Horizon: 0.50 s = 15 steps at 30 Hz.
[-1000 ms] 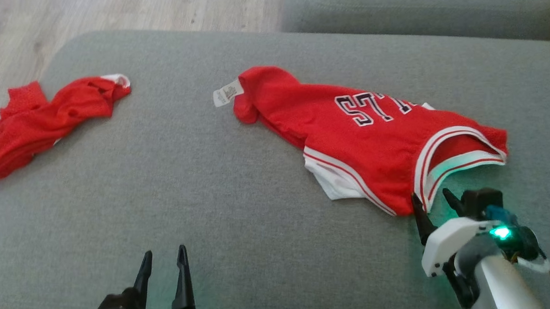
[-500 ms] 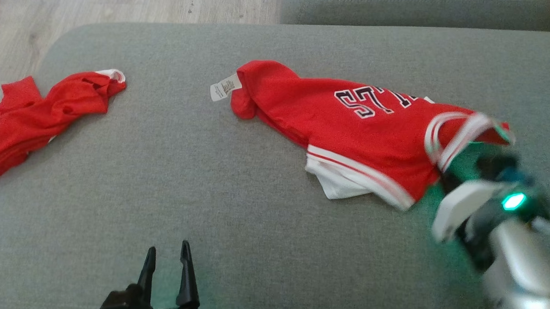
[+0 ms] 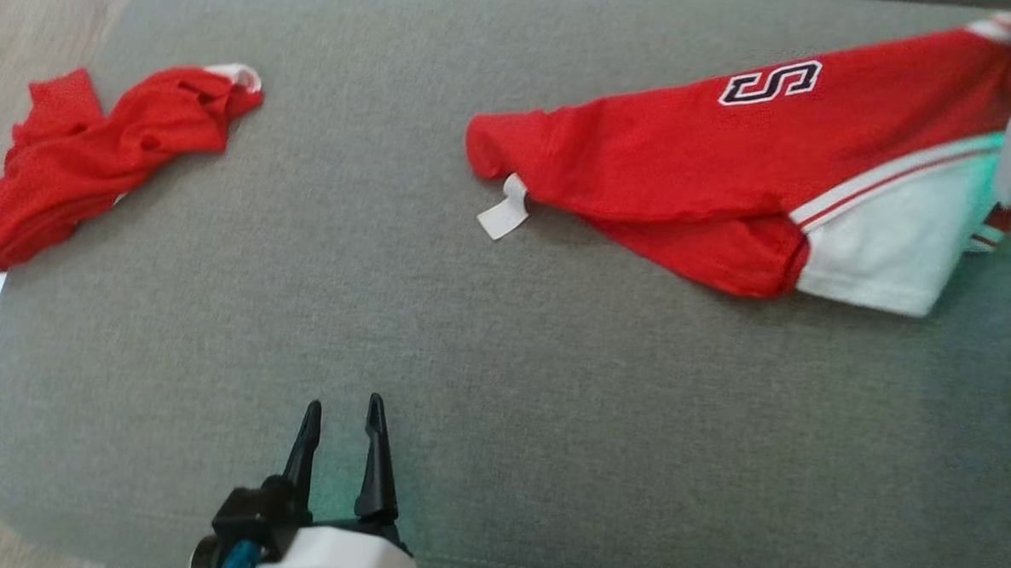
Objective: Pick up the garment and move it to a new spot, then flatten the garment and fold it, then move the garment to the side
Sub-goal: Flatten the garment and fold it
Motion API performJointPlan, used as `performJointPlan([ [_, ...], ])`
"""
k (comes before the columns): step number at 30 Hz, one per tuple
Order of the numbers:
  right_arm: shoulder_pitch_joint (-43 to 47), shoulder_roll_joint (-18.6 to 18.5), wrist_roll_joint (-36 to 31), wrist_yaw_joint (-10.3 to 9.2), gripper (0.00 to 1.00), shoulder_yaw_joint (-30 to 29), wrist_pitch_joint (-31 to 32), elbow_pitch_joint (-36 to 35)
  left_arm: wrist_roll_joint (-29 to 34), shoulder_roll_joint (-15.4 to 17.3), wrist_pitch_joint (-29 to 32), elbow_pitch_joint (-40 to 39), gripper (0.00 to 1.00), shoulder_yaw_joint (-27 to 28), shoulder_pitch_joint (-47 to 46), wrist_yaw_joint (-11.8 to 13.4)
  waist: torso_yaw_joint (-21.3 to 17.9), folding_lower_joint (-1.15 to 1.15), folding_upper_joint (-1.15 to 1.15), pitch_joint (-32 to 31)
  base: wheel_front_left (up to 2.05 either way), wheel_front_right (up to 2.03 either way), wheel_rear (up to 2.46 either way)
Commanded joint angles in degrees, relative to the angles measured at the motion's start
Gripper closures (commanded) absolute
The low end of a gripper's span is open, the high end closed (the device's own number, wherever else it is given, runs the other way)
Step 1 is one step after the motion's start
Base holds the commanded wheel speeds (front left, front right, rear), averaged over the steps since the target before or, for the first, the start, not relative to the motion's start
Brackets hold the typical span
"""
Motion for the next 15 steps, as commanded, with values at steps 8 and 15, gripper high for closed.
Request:
performJointPlan([
  [8, -6.8, 3.9, -1.5, 0.43, 0.00, 2.8, -10.8, 8.4, 1.1, -0.6, -0.9, -0.3, 0.00, 0.5, -3.2, -0.6, 0.1, -0.01, 0.00, 0.6, 0.00, 0.00, 0.00],
  [15, -1.9, 7.9, -0.3, 0.43, 0.00, 1.1, -21.1, 9.9, 0.8, 0.1, -0.9, 0.1, 0.00, 0.7, -1.6, -0.2, -3.0, -0.01, 0.00, -3.9, 0.00, 0.00, 0.00],
])
